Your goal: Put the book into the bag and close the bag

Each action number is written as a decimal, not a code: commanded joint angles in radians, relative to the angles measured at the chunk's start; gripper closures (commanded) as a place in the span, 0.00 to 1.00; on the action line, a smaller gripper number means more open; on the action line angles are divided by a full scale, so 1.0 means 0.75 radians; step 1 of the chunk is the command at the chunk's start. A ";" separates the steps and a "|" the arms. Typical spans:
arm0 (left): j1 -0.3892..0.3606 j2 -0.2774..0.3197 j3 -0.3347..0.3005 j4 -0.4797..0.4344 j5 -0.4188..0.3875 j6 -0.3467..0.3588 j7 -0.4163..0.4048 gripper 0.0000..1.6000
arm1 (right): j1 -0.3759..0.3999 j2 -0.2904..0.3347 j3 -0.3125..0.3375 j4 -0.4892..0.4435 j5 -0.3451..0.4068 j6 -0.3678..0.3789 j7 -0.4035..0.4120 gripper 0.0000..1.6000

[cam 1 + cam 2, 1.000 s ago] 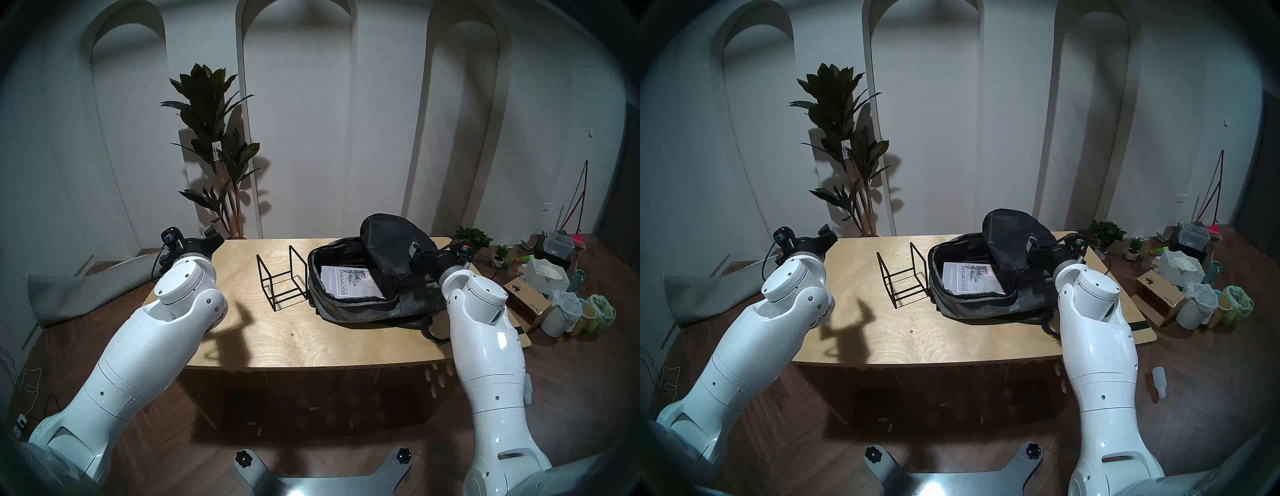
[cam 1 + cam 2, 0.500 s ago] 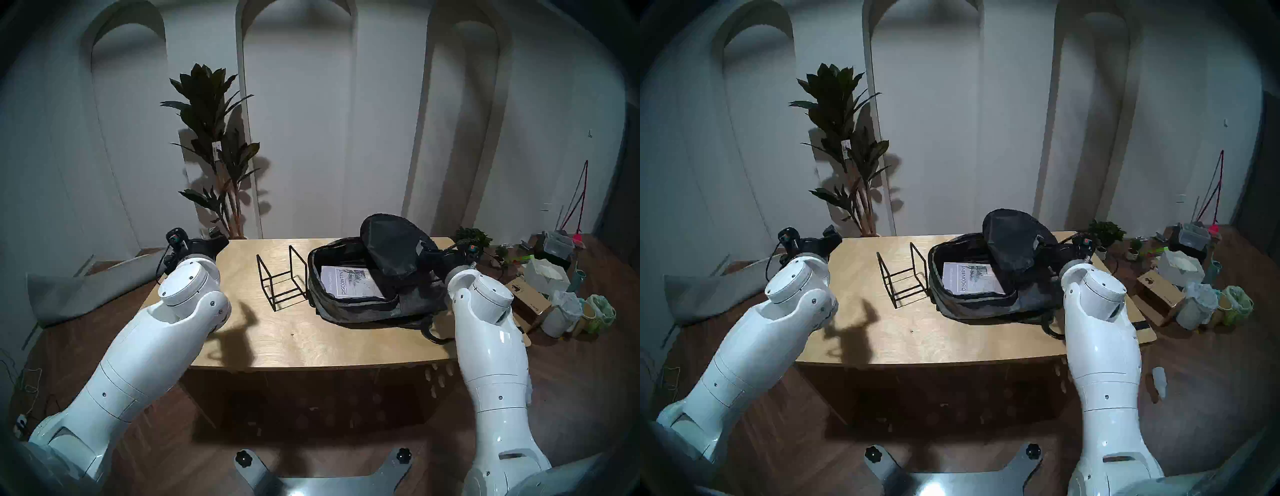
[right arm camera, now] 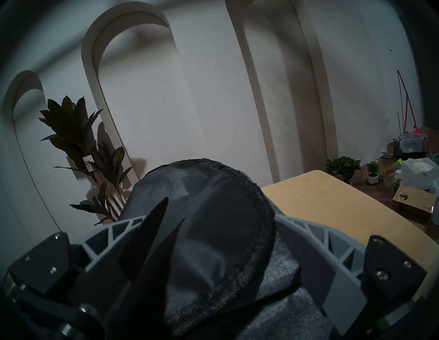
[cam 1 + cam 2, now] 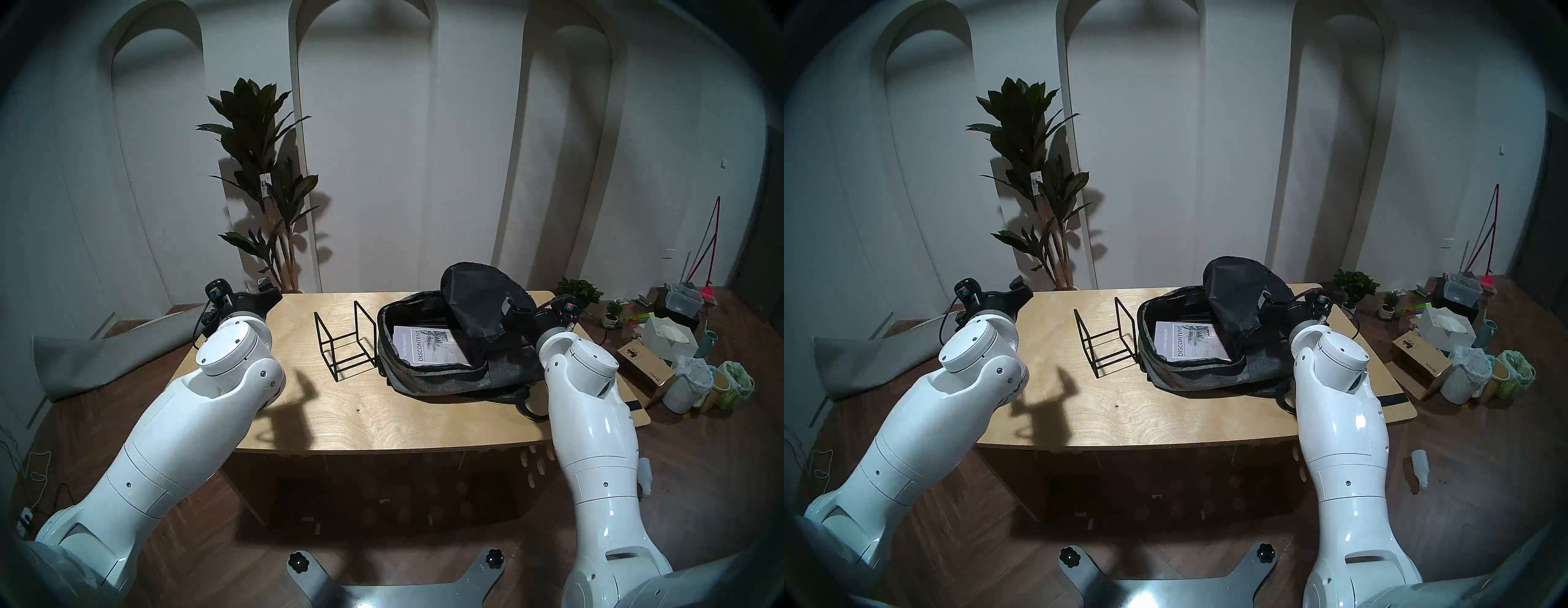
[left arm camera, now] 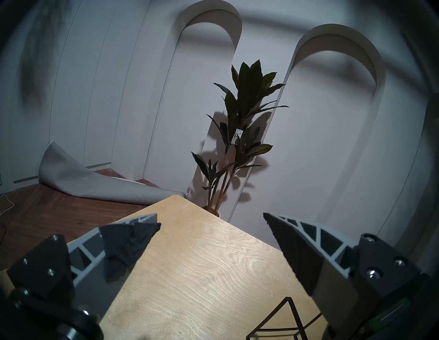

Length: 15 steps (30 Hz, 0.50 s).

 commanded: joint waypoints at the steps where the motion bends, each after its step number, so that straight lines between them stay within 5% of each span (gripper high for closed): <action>1: -0.032 0.001 0.000 -0.026 0.024 0.002 0.007 0.00 | 0.039 -0.011 -0.008 -0.007 0.007 -0.026 0.009 0.00; 15: -0.043 -0.007 0.005 -0.022 0.027 -0.011 0.015 0.00 | 0.067 0.000 -0.024 -0.009 0.012 -0.032 0.019 0.00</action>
